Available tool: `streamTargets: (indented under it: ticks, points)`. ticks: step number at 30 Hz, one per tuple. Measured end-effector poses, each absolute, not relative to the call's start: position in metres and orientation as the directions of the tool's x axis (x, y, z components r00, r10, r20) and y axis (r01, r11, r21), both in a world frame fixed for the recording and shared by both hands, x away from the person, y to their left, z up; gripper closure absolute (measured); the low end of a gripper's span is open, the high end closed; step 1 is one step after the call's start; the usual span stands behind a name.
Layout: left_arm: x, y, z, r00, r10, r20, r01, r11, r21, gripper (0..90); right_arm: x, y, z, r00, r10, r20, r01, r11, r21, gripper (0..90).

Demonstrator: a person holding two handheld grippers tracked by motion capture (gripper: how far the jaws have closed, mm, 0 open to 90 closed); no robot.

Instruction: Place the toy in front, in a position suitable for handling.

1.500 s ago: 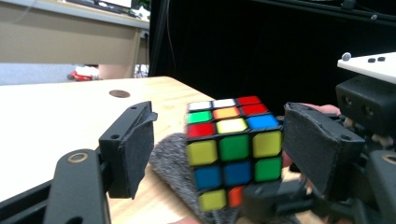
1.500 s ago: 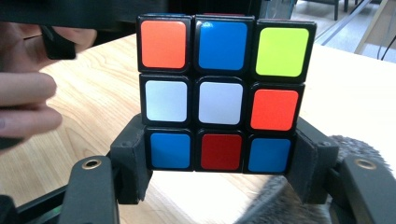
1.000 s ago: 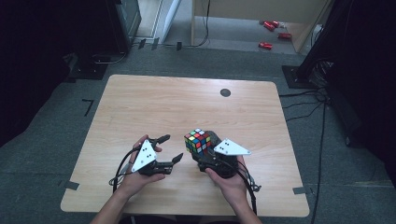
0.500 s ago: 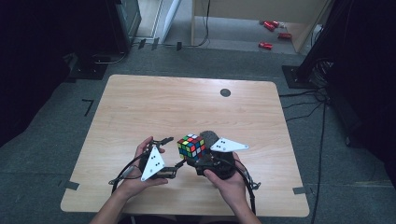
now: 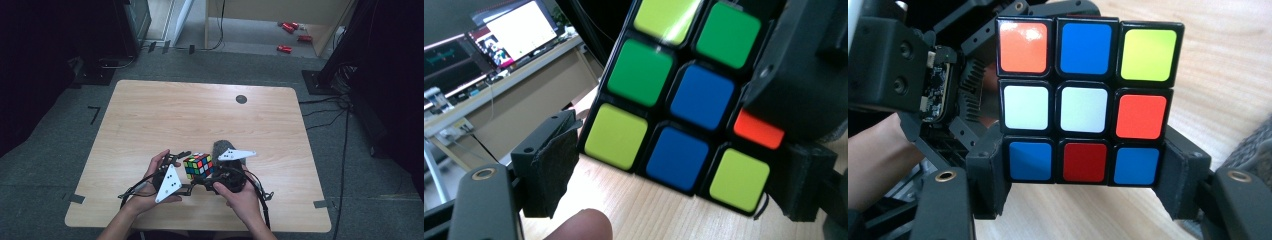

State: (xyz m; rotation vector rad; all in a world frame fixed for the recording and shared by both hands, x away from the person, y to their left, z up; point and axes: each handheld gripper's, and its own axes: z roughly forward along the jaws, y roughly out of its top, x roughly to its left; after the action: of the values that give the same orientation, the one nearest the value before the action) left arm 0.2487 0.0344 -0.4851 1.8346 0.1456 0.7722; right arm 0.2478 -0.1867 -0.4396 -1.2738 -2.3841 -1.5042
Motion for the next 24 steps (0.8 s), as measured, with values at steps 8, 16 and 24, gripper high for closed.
streamTargets:
  ticks: [8, 16, 24]
  points:
    - [0.244, 0.028, -0.492, 0.778, 0.407, 0.479, -0.295, -0.436, 0.850, 29.4, 0.252, -0.188, -0.444, -0.627, 0.620, 0.472, 0.714, 0.213, 0.667, 34.6]
    - [0.249, 0.030, -0.493, 0.798, 0.406, 0.446, -0.265, -0.427, 0.864, 34.2, 0.255, -0.195, -0.445, -0.612, 0.610, 0.503, 0.721, 0.169, 0.672, 34.1]
    - [0.261, 0.045, -0.486, 0.813, 0.487, 0.318, -0.133, -0.376, 0.917, 34.6, 0.252, -0.206, -0.437, -0.637, 0.614, 0.466, 0.651, 0.105, 0.752, 31.6]
